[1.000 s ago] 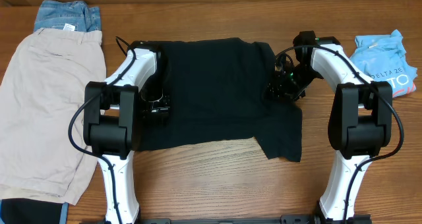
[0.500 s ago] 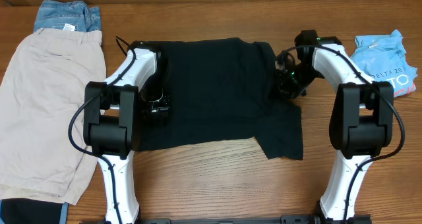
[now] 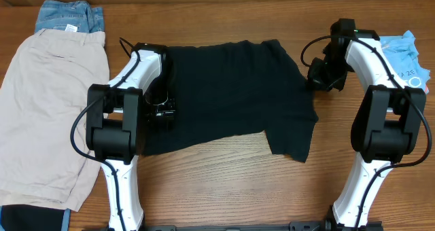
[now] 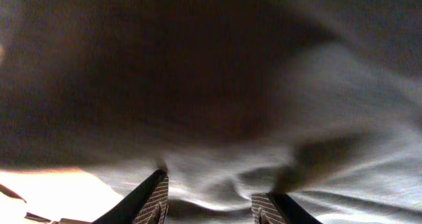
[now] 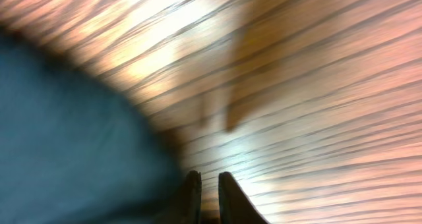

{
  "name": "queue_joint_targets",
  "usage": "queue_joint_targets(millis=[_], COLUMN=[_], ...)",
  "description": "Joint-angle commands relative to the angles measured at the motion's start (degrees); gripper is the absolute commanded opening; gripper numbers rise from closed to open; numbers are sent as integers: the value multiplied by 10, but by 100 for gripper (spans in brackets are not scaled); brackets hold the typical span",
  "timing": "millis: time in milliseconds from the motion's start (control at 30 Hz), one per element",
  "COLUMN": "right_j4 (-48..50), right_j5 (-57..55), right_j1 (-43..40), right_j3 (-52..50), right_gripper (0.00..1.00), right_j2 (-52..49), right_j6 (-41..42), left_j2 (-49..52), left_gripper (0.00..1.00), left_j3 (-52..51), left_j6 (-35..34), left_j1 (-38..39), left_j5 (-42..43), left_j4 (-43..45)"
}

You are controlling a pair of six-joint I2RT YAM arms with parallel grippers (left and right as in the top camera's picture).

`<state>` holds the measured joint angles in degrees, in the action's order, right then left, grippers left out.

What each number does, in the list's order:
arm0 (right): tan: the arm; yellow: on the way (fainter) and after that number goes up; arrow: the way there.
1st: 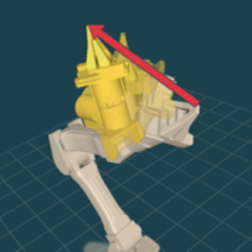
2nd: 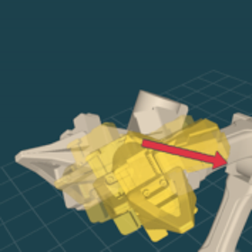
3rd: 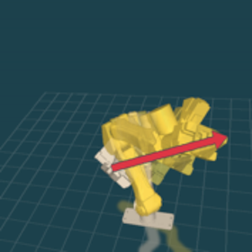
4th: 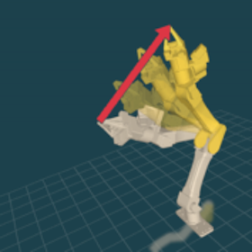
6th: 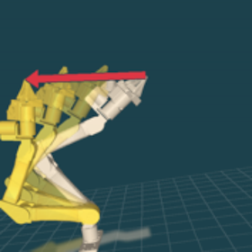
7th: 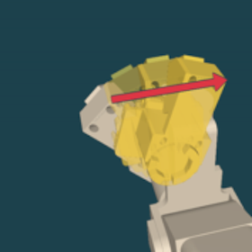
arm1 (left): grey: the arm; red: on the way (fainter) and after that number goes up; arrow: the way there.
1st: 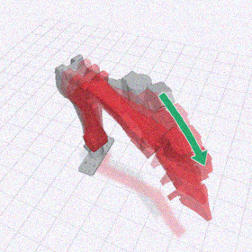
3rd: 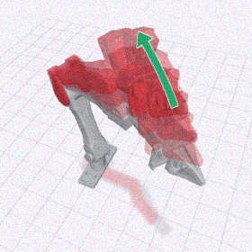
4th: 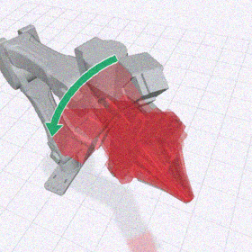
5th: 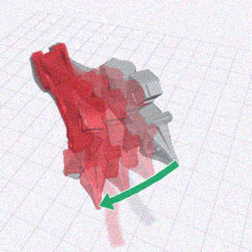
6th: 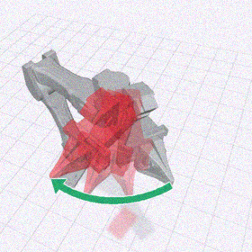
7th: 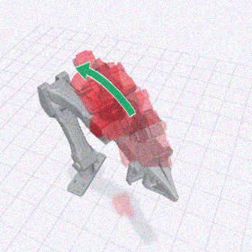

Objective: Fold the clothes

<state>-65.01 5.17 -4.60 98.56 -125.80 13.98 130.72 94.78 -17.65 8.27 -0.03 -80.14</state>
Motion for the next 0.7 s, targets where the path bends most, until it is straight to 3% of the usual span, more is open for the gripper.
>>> queue_joint_targets(millis=[0, 133, 333, 467, 600, 667], right_j4=[-5, -21, 0, 25, 96, 134], right_j5=[-90, -90, -5, 11, 84, 118], right_j1=[-8, -8, -8, -8, -7, -7], right_j3=[12, 13, 13, 13, 13, 13], right_gripper=[16, 17, 25, 25, 41, 46], right_j2=[17, 20, 57, 59, 59, 59], right_j6=[25, 25, -60, -68, -90, -100], left_j2=[39, 38, 37, 19, -21, -38], left_gripper=[44, 34, 31, 29, 38, 52], left_j3=[-28, -27, -2, 17, 39, 50], left_j6=[-5, -6, -17, -54, -57, -57], left_j1=[0, 0, 0, 0, 0, 0], left_j5=[-49, -68, -90, -95, -93, -91], left_j4=[24, 24, 22, 33, 61, 75])
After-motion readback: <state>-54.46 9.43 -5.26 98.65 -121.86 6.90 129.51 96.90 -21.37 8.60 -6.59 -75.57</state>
